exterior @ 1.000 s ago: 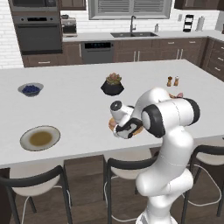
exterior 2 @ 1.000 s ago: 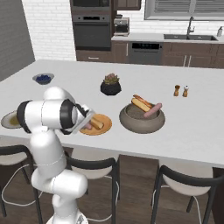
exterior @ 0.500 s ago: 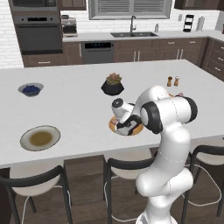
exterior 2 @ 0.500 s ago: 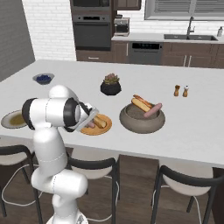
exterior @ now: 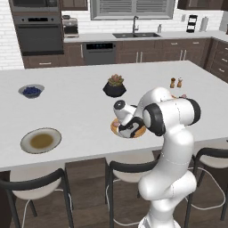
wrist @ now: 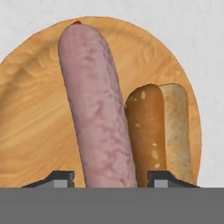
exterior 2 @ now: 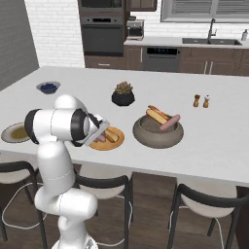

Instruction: Place one bun and one sausage from the bowl on each plate.

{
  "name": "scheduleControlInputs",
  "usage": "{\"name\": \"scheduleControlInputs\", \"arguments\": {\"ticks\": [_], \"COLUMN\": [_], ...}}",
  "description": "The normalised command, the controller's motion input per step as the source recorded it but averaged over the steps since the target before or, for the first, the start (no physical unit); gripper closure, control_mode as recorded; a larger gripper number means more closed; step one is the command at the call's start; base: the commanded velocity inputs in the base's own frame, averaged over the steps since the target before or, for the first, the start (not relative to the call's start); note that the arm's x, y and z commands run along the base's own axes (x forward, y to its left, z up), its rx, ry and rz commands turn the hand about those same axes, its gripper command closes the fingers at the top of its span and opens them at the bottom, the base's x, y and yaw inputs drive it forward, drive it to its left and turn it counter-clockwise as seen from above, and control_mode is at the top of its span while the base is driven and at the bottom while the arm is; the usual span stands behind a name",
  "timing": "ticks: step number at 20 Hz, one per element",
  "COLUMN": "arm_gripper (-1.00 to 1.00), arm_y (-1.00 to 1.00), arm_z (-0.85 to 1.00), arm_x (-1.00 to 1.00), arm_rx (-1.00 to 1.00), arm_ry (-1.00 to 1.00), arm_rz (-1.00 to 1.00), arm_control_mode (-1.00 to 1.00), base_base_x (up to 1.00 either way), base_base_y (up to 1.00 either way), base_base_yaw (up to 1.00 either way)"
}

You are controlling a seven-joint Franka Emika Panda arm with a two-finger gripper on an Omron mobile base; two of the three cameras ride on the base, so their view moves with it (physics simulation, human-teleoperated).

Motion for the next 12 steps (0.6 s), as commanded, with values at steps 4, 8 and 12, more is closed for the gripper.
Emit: {"name": "scheduleControlInputs", "arguments": {"ticks": [4, 8, 12], "arm_gripper": [-1.00, -1.00, -1.00], "arm_y": [0.00, 0.00, 0.00], "arm_z": [0.01, 0.17, 0.64], "arm_x": [0.00, -0.09, -0.44], "arm_rx": [0.00, 0.00, 0.00], "arm_ry": [0.00, -0.04, -0.06], "arm_rz": [0.00, 0.00, 0.00], "arm_control_mode": [-1.00, -1.00, -1.00], "base_base_x": [0.00, 0.00, 0.00], "base_base_y": [0.00, 0.00, 0.00], "base_base_yaw": [0.00, 0.00, 0.00]}}
